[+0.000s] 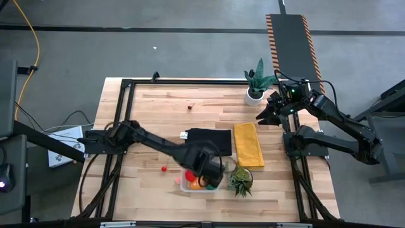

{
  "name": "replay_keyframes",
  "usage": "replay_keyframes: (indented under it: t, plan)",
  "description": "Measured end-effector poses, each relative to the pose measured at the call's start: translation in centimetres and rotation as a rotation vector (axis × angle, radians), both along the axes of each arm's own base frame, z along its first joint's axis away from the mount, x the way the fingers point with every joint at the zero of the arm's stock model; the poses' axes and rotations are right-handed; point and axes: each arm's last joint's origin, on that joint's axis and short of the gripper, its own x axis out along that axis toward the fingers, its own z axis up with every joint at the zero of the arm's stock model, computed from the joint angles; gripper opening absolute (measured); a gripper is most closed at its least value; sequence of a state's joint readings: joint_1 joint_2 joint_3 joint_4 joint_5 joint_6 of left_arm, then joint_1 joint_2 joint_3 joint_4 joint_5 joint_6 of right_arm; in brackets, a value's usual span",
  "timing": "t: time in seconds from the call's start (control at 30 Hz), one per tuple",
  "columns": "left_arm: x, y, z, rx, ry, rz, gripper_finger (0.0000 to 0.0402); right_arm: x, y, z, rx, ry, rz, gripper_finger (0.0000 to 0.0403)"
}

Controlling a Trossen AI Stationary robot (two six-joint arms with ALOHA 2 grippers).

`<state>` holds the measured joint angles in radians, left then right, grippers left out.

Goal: Pick and placing Produce into tupperware
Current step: Put the top red cherry into the transparent bin

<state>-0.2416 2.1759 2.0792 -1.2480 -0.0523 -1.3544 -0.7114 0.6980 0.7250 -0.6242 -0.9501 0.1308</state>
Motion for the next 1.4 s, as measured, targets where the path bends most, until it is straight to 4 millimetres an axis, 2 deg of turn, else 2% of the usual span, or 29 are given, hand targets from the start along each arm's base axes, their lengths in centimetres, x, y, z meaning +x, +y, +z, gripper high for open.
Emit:
replay_keyframes:
  t: [0.23,0.4,0.6,0.73,1.0,1.2,1.3,1.4]
  plan:
    - [-0.2,5.2,4.8,0.08,-0.04,-0.037,0.0139,0.1,-0.1,0.1,-0.008,-0.009,0.0,0.0171]
    - [-0.7,9.8,6.6,0.125,-0.019,-0.105,0.0132,0.1,-0.1,0.2,-0.019,-0.022,0.0,0.0171]
    - [-2.0,15.7,6.6,0.139,0.091,-0.129,0.0141,0.2,-0.1,0.2,-0.023,-0.027,0.0,0.0171]
    - [-2.6,19.7,6.5,0.137,0.09,-0.158,0.0147,0.2,-0.1,0.2,-0.019,-0.026,-0.002,0.0171]
    - [-5.1,27.1,6.5,0.116,0.088,-0.244,0.015,0.2,-0.3,0.3,-0.015,-0.017,-0.045,0.0171]
    - [-7.4,31.6,6.5,0.114,0.076,-0.323,0.015,0.4,-0.6,0.7,-0.008,-0.021,-0.131,0.0171]
    - [-8.4,33.4,6.4,0.122,0.081,-0.339,0.015,0.5,-0.8,0.8,-0.002,-0.022,-0.171,0.0171]
    - [-9.3,34.7,5.4,0.101,0.104,-0.361,0.0148,0.6,-0.9,0.9,-0.002,-0.018,-0.21,0.0171]
